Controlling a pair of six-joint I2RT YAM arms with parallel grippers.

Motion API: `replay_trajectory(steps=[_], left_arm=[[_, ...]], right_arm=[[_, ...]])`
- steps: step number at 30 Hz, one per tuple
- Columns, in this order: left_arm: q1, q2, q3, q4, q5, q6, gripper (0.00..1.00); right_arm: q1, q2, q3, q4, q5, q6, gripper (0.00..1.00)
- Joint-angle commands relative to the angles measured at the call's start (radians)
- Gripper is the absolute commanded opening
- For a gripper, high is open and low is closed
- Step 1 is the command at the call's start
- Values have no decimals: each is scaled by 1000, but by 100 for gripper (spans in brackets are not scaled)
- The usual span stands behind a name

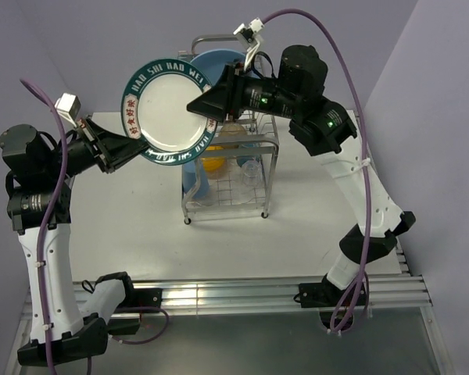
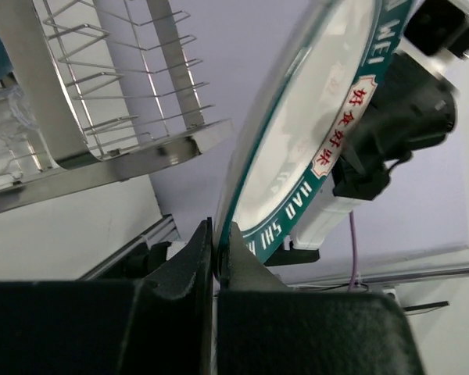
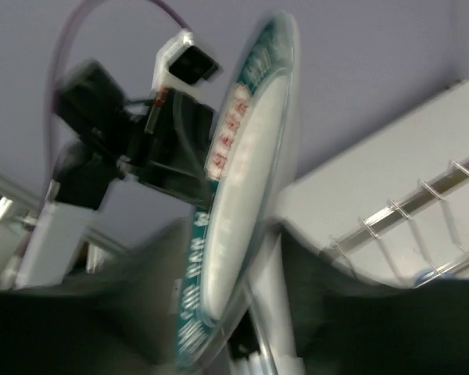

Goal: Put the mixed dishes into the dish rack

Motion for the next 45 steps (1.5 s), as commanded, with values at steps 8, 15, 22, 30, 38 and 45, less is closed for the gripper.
replay_trajectory(steps=[8, 15, 22, 30, 38, 45], left_arm=[[-15, -39, -33, 12, 68, 33, 0], [-13, -30, -65, 82, 82, -63, 87], [-15, -8, -22, 87, 83, -74, 99], [-12, -31, -76, 95, 71, -88, 99], [-12, -13, -85, 17, 70, -31, 99], [-10, 19, -79, -106, 57, 56, 99]], right_arm=[[17, 35, 57, 110, -83, -71, 0], [11, -74, -76, 274, 11, -205, 0], [-37, -134, -125, 420, 74, -297, 0], [-247, -144, -125, 468, -81, -311, 0], [-391, -103, -142, 437, -302, -398, 0], [-428, 4, -12, 336, -397, -463, 0]])
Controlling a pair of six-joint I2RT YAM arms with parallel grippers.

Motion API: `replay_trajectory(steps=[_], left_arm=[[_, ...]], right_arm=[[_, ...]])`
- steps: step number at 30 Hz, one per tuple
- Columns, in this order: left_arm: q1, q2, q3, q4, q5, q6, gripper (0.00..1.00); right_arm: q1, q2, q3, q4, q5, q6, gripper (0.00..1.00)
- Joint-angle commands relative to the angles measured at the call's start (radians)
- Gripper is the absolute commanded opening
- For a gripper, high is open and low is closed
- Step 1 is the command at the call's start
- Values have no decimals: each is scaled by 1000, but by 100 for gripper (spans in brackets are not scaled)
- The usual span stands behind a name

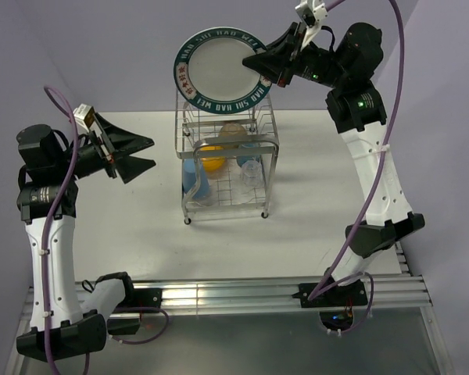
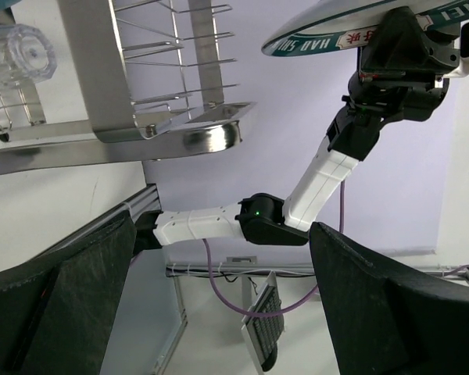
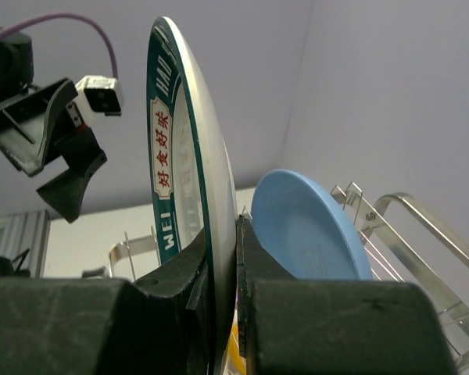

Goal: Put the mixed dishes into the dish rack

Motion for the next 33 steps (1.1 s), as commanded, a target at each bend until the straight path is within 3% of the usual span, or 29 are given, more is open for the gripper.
replay_trajectory(steps=[1, 15, 24, 33], left_arm=[[0, 3, 11, -58, 1, 70, 99], [6, 25, 27, -170, -11, 145, 99], [6, 23, 14, -184, -11, 158, 99], [5, 17, -2, -187, -3, 165, 99]], right_arm=[[-38, 23, 70, -2, -80, -54, 0], [-64, 34, -87, -24, -122, -115, 0], [2, 14, -163, -134, 4, -250, 0], [17, -15, -226, -151, 33, -281, 0]])
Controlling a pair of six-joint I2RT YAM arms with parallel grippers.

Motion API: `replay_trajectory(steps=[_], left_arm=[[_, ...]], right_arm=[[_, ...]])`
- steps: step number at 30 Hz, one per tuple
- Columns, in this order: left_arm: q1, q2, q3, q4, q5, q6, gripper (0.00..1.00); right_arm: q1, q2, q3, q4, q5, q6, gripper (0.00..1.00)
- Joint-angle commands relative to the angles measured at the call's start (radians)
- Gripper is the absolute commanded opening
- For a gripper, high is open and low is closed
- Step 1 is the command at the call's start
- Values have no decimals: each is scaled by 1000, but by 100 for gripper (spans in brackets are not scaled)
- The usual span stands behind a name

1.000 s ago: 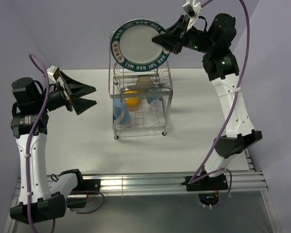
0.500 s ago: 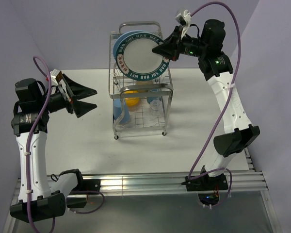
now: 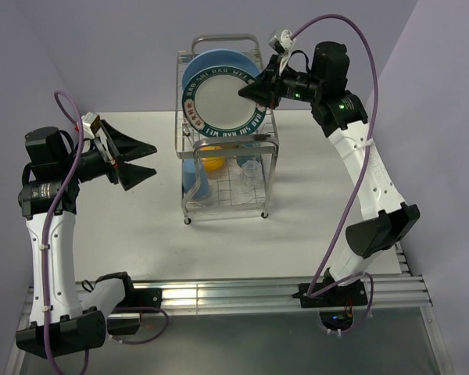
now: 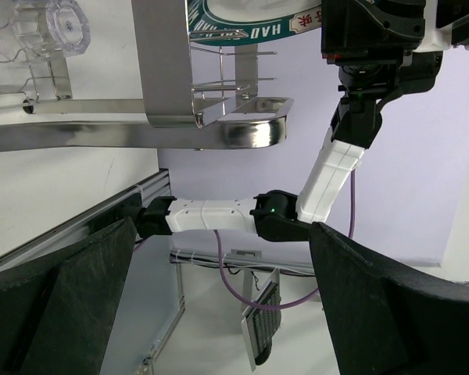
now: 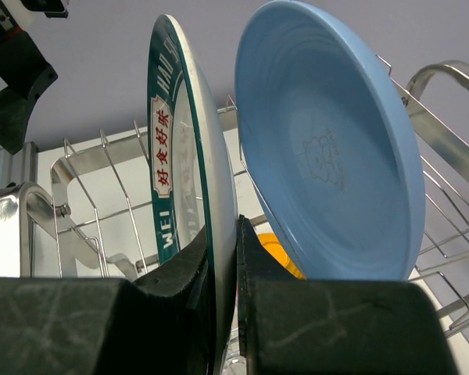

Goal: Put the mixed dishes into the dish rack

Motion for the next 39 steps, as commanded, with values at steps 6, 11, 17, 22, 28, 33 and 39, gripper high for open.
replay_trajectory(steps=[6, 11, 17, 22, 28, 33, 39], left_arm=[[4, -18, -10, 8, 13, 32, 99], [4, -18, 1, -17, 15, 52, 99], [7, -5, 34, -80, 10, 90, 99], [7, -10, 34, -86, 10, 85, 99], [6, -28, 13, -72, 6, 67, 99], [7, -48, -18, -46, 6, 44, 99], [6, -62, -35, -37, 1, 33, 99]], right_arm=[[11, -45, -47, -44, 25, -120, 0], [11, -66, -107, -30, -10, -117, 2], [11, -92, -161, -24, -16, -132, 15], [11, -98, -175, -26, -20, -137, 35], [11, -114, -204, 2, -4, -123, 49], [11, -112, -190, 16, 5, -109, 83], [11, -105, -155, 42, 19, -86, 99]])
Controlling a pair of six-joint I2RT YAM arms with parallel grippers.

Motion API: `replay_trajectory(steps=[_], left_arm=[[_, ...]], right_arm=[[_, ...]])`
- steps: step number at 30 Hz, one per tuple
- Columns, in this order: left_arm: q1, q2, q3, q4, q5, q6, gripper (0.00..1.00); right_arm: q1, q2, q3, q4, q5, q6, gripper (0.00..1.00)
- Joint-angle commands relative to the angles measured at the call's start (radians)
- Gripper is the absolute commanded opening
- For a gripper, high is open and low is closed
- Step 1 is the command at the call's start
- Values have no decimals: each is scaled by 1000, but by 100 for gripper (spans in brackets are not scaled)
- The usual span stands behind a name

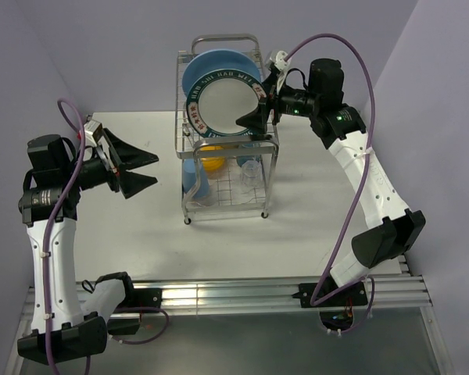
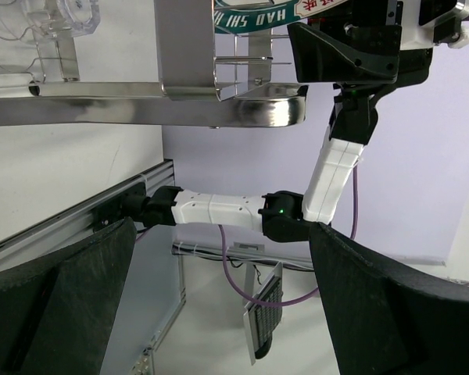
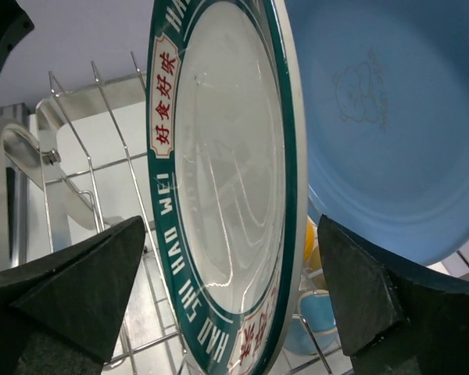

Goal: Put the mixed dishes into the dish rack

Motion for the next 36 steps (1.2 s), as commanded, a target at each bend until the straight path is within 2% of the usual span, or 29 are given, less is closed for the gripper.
replay_trajectory(steps=[1, 25, 36], left_arm=[[5, -21, -9, 42, 0, -11, 99], [5, -32, -44, 76, -14, -30, 99], [5, -30, -58, 98, -23, -32, 99]], right_arm=[[7, -12, 55, 50, 14, 13, 100], [-41, -49, 95, 33, 66, 20, 100], [-56, -147, 15, 15, 96, 22, 100]])
